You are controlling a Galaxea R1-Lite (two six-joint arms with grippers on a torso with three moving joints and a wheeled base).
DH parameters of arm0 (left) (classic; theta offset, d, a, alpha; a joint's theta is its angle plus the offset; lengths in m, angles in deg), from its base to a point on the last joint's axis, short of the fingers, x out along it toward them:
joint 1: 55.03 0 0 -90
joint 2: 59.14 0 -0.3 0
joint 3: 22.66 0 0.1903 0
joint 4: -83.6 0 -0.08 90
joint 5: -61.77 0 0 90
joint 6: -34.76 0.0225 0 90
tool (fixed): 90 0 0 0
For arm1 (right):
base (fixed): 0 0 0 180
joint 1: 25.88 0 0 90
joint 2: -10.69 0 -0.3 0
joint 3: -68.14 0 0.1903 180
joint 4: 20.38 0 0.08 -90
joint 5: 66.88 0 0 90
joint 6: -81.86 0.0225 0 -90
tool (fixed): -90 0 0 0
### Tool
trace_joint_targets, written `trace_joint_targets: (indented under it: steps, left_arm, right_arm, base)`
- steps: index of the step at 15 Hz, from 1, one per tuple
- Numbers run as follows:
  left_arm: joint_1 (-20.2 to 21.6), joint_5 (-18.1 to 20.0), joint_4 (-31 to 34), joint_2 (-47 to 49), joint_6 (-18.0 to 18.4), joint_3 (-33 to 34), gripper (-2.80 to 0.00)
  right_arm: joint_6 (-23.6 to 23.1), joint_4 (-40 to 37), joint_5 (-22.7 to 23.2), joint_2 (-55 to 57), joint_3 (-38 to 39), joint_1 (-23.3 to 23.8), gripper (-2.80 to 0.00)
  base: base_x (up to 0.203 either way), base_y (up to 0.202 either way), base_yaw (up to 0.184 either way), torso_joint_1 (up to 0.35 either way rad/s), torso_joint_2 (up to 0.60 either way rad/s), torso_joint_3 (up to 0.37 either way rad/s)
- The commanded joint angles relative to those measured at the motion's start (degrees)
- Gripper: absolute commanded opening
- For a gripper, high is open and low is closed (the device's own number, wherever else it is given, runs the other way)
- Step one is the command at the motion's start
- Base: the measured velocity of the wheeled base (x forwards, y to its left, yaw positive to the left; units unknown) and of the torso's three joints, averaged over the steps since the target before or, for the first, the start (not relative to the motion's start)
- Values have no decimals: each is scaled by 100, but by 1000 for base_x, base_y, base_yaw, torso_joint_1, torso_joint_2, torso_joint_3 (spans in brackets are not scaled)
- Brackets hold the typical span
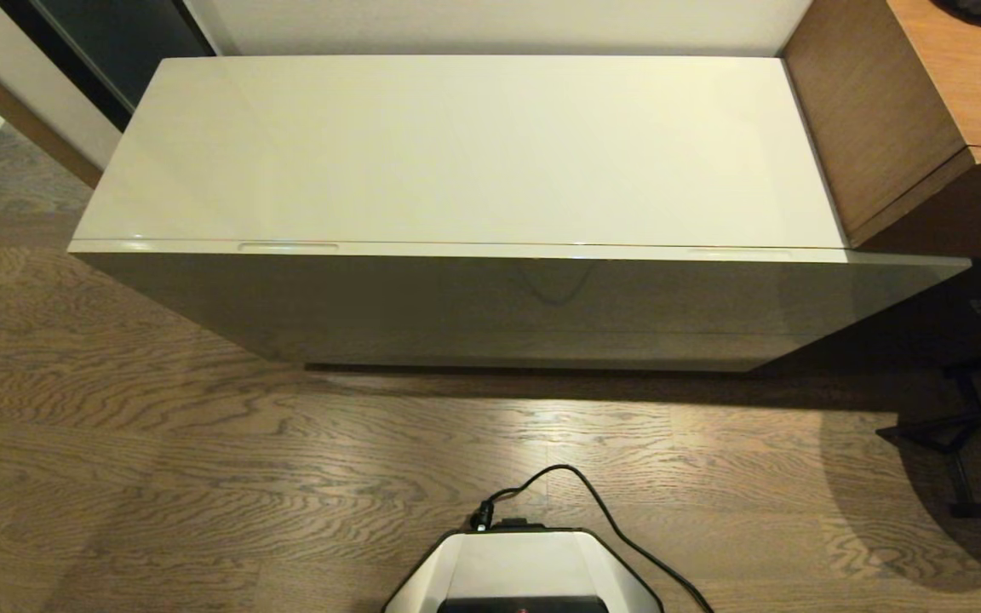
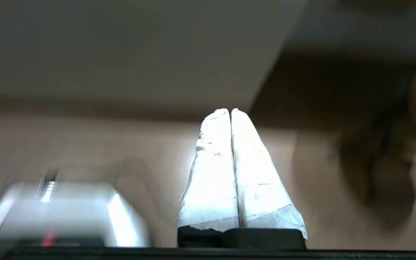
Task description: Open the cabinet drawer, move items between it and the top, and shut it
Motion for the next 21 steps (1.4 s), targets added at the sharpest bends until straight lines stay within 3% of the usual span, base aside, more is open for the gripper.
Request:
trace_joint_targets:
  steps: [1,4,21]
  left_arm:
    - [2,0,-2,7,2,1,-280]
    - [2,9,-2,7,2,1,-280]
    - [2,9,-2,7,2,1,-280]
  right_arm:
    - [35,-251,107,-90,217,-4,-280]
    - [551,-1004,283,-88,174,2,-280]
    - [603,-925,274,-88,200,-7,-280]
  base:
    - [0,0,0,0,0,0]
    - [0,0,0,0,0,0]
    - [0,0,0,0,0,0]
